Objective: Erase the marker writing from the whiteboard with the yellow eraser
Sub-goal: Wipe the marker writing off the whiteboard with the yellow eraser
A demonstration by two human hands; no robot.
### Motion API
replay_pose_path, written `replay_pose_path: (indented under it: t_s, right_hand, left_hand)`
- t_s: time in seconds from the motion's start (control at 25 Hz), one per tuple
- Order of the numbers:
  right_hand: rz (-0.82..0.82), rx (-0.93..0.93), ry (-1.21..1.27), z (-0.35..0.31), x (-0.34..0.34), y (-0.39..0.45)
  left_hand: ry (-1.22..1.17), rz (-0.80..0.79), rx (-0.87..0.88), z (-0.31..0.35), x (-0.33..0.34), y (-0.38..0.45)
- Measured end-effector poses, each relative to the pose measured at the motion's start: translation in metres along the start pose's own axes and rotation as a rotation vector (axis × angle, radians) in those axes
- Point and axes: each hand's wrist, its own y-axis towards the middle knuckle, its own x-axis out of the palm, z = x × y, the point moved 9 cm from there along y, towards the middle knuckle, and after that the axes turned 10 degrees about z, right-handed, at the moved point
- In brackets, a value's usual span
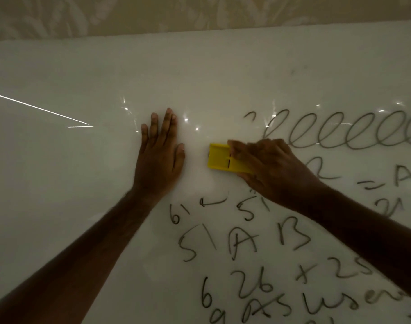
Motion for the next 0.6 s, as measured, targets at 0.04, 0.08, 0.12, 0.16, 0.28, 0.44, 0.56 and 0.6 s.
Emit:
replay_pose_path:
  t_s: [0.04, 0.08, 0.12, 0.16, 0.28, 0.44, 0.56, 0.6]
  right_hand:
    - [0.001, -0.040, -0.008, -0.001, -0.005, -0.011]
    - [0.001, -0.054, -0.018, 0.003, -0.009, -0.016]
    - [0.003, -0.045, -0.036, 0.013, -0.012, -0.017]
    - [0.014, -0.020, -0.067, 0.025, -0.015, -0.014]
    - [0.074, 0.109, -0.161, 0.065, -0.019, 0.020]
    - [0.094, 0.274, -0.121, 0.086, -0.006, 0.059]
    - [0.110, 0.198, -0.117, 0.062, -0.004, 0.047]
    - [0.095, 0.142, -0.100, 0.049, -0.004, 0.035]
  left_hand:
    - [0.000, -0.006, -0.011, 0.000, 0.001, 0.000]
    - [0.003, -0.012, -0.019, 0.000, 0.001, 0.000]
    - [0.005, -0.016, -0.023, 0.001, 0.002, 0.001]
    - [0.004, -0.019, -0.022, 0.004, 0.003, 0.003]
    - [0.005, -0.007, -0.021, 0.013, 0.005, 0.008]
    - [0.023, 0.020, -0.034, 0.022, 0.008, 0.014]
    - [0.020, 0.027, -0.028, 0.027, 0.008, 0.016]
    - [0.014, 0.019, -0.021, 0.028, 0.008, 0.016]
